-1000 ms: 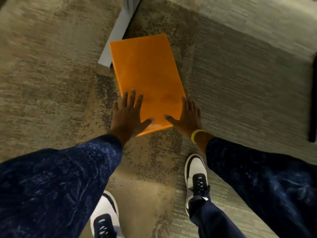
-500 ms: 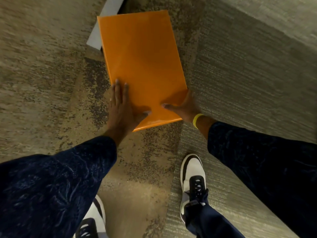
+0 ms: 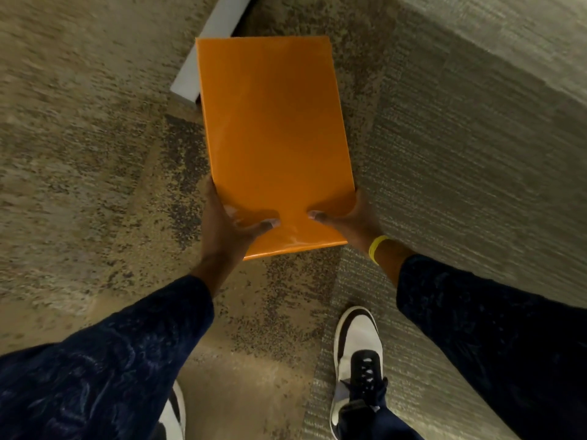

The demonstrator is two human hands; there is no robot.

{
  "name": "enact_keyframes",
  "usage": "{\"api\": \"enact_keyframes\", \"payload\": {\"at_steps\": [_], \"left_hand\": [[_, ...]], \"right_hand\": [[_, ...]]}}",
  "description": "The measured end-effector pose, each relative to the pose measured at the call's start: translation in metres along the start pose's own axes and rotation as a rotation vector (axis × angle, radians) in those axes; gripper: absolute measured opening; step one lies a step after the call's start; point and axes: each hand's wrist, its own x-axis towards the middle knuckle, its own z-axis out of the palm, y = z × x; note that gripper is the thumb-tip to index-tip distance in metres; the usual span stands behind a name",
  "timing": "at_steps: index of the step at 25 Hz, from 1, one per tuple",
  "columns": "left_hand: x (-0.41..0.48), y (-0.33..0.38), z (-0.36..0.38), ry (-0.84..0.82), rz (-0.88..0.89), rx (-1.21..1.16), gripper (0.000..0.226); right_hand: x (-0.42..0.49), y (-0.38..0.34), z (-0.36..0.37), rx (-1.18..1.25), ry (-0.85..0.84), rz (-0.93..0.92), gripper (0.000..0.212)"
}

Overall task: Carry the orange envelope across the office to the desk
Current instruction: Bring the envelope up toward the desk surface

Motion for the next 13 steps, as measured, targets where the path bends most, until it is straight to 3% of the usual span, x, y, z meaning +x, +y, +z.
{"api": "enact_keyframes", "payload": {"at_steps": [2, 7, 13], "left_hand": [[0.010, -0.002, -0.009, -0.063, 0.013, 0.022, 0.133], [0.063, 0.020, -0.034, -0.172, 0.098, 0.110, 0.136], [0.162, 0.047, -0.038, -0.251, 0.161, 0.154, 0.134]], "right_hand": [[-0.006, 0.002, 0.006, 0.027, 0.013, -0.013, 0.101], [-0.001, -0.021, 0.020, 0.129, 0.107, -0.035, 0.092], [0.053, -0.068, 0.030, 0.194, 0.229, 0.001, 0.120]]}}
